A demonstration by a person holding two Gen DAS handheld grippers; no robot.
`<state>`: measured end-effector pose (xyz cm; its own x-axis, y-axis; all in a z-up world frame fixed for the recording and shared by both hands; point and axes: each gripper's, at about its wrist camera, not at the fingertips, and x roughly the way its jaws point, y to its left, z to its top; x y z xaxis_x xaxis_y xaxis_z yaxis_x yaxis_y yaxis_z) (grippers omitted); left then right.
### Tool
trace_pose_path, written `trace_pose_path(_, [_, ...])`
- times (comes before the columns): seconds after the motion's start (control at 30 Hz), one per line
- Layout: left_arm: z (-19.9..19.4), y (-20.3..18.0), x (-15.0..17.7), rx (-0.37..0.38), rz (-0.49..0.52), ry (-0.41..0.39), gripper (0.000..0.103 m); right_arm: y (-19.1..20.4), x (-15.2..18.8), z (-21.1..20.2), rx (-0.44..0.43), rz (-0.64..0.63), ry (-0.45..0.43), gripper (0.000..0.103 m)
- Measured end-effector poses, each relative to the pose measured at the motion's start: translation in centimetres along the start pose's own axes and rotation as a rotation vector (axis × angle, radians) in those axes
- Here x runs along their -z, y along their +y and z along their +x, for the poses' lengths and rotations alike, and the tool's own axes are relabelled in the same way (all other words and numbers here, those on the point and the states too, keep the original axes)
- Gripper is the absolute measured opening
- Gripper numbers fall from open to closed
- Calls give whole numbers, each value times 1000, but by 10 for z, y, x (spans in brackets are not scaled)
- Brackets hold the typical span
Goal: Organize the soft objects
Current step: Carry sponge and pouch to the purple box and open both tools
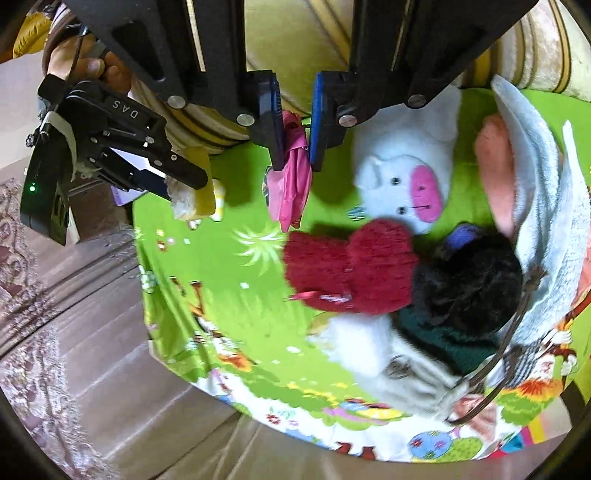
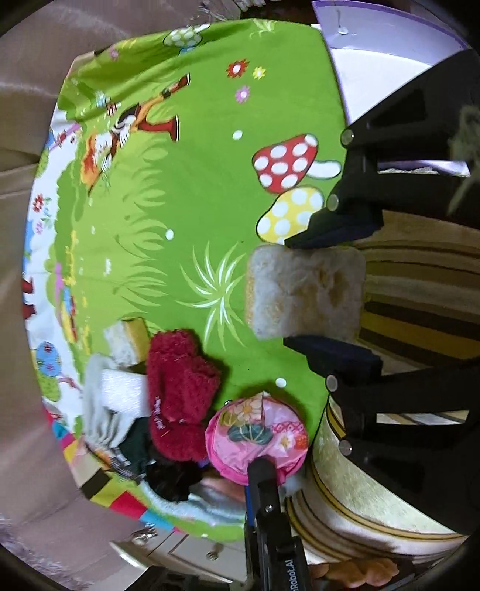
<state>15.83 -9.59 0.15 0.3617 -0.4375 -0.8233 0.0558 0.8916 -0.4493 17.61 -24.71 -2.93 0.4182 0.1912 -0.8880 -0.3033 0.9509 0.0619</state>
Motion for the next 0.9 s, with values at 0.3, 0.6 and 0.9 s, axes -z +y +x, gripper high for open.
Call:
trace_pose_path(0.3, [16,-84,2,101,109,9,13,-50,37,-56,110,132,-83,49])
trace_pose_path(0.6, [46,-160,17,199,186,82,14,-107,75,-90,223,254,-106,50])
trace_pose_path(0.9, [70,-210,29,212,269,122,21,-139,102,-111,307,366,-128,60])
